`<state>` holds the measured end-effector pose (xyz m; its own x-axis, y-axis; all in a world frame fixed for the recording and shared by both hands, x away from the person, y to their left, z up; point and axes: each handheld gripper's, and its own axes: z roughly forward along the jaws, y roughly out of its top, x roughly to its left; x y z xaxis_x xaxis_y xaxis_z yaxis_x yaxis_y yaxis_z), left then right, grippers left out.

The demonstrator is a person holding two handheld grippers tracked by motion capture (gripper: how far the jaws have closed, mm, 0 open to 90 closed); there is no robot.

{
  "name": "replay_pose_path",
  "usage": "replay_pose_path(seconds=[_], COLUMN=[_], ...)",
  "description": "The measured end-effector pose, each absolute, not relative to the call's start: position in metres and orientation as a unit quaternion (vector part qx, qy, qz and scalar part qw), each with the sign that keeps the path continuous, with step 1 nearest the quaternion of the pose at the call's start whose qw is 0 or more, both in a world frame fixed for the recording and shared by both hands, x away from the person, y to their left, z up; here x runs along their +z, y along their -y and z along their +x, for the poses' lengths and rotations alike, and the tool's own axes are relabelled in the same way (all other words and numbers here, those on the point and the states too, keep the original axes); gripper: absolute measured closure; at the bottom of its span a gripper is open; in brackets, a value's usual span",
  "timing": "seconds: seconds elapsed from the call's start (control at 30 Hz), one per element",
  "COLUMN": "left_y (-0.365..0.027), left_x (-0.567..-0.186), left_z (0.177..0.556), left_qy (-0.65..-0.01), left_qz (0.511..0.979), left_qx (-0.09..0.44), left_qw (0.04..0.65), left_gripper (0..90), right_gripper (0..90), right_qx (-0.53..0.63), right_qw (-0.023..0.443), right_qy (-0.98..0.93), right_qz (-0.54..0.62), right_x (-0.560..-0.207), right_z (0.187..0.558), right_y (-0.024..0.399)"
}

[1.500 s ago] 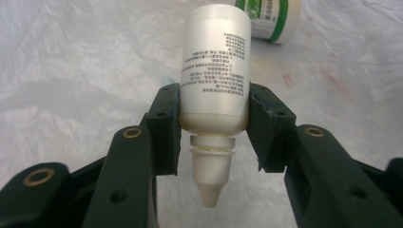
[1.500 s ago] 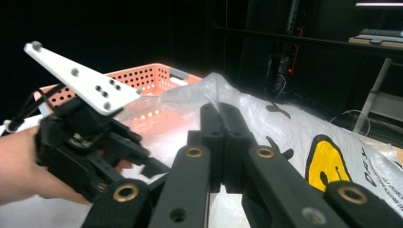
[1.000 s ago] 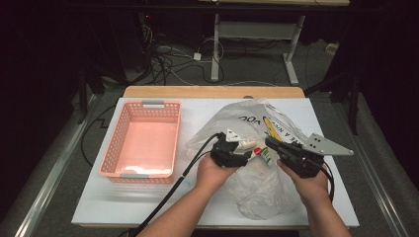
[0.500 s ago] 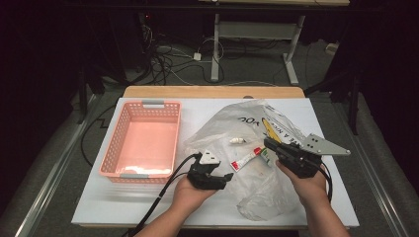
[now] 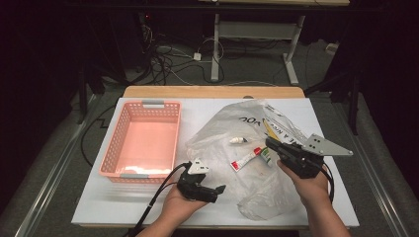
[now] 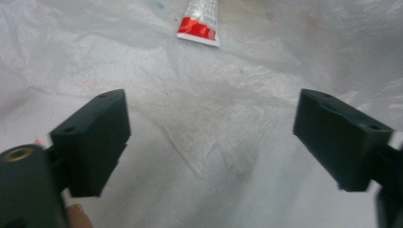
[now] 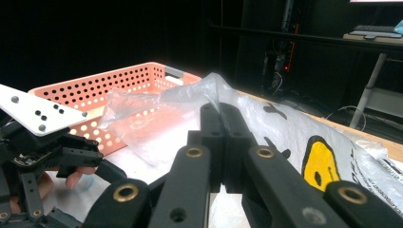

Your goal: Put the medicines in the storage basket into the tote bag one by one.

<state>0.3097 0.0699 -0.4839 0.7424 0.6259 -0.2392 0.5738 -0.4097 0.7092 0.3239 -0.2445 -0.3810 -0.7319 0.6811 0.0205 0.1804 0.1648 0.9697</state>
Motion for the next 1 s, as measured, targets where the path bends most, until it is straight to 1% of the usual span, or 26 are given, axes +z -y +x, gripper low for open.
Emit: replay_pose_path(seconds=[0.03, 0.07, 0.2, 0.33, 0.47, 0.53, 0.63, 0.73, 0.8, 0.87, 0.9, 1.0], left_y=[-0.07, -0.069, -0.068, -0.061, -0.059, -0.056, -0.047, -0.047, -0.046, -0.046, -0.046, -0.045], left_x=[-0.485, -0.485, -0.488, -0.491, -0.494, -0.494, -0.495, -0.495, -0.495, -0.494, -0.494, -0.493], left_z=[0.311, 0.311, 0.314, 0.323, 0.334, 0.334, 0.33, 0.331, 0.329, 0.327, 0.326, 0.325], left_qy=[-0.362, -0.365, -0.366, -0.366, -0.387, -0.385, -0.377, -0.373, -0.361, -0.347, -0.348, -0.355], left_qz=[0.838, 0.837, 0.84, 0.847, 0.847, 0.851, 0.862, 0.863, 0.867, 0.869, 0.869, 0.864], left_qx=[0.025, 0.022, 0.029, 0.067, 0.052, 0.062, 0.091, 0.089, 0.093, 0.092, 0.089, 0.088], left_qw=[0.407, 0.408, 0.4, 0.379, 0.362, 0.351, 0.327, 0.327, 0.331, 0.339, 0.341, 0.345], left_gripper=[0.3, 0.0, 0.0, 0.0, 0.4, 2.6, 2.5, 4.3, 8.7, 17.0, 21.5, 29.5], right_gripper=[90.0, 90.0, 90.0, 90.0, 90.0, 90.0, 90.0, 90.0, 90.0, 90.0, 90.0, 90.0], right_qx=[0.576, 0.576, 0.575, 0.573, 0.572, 0.572, 0.57, 0.57, 0.568, 0.567, 0.566, 0.564], right_qw=[0.217, 0.217, 0.218, 0.217, 0.217, 0.219, 0.218, 0.219, 0.22, 0.219, 0.22, 0.222], right_qy=[-0.731, -0.731, -0.731, -0.732, -0.733, -0.732, -0.734, -0.733, -0.734, -0.734, -0.736, -0.735], right_qz=[0.294, 0.295, 0.295, 0.297, 0.297, 0.298, 0.299, 0.3, 0.3, 0.302, 0.301, 0.303], right_x=[-0.381, -0.381, -0.381, -0.382, -0.382, -0.383, -0.384, -0.384, -0.385, -0.385, -0.385, -0.386], right_z=[0.324, 0.324, 0.324, 0.324, 0.324, 0.325, 0.325, 0.325, 0.325, 0.324, 0.324, 0.324], right_y=[0.245, 0.245, 0.245, 0.245, 0.245, 0.245, 0.245, 0.245, 0.245, 0.245, 0.245, 0.244])
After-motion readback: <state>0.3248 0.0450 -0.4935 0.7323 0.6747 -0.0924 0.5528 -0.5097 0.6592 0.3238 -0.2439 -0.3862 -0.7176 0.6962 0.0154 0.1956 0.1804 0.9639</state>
